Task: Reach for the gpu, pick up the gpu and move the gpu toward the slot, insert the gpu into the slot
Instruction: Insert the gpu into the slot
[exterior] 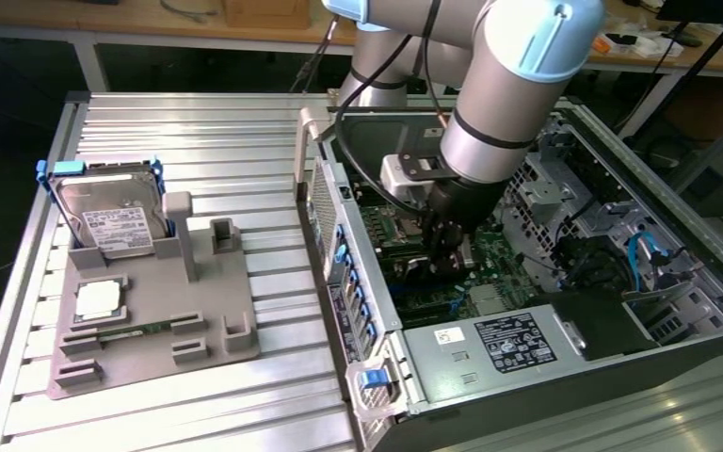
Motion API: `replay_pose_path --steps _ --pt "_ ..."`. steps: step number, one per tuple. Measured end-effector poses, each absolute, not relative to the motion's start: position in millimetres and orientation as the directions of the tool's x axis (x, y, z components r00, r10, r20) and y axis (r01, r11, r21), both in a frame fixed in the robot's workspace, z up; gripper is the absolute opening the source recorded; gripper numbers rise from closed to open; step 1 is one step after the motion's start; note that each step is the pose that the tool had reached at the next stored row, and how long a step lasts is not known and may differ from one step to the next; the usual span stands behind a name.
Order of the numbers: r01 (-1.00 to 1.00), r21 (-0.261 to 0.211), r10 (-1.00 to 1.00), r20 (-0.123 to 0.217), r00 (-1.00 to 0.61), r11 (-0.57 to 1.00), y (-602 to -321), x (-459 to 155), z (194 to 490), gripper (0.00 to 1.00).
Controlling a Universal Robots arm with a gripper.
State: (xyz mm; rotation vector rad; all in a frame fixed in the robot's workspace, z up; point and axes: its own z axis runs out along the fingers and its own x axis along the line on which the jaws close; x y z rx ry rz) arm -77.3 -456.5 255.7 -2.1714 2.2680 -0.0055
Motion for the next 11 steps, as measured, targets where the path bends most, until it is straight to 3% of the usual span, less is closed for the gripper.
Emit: replay_pose_path --steps 11 --pt "-0.999 -0.004 -0.999 0.001 -0.043 0.043 -456.5 -77.4 253.7 0.27"
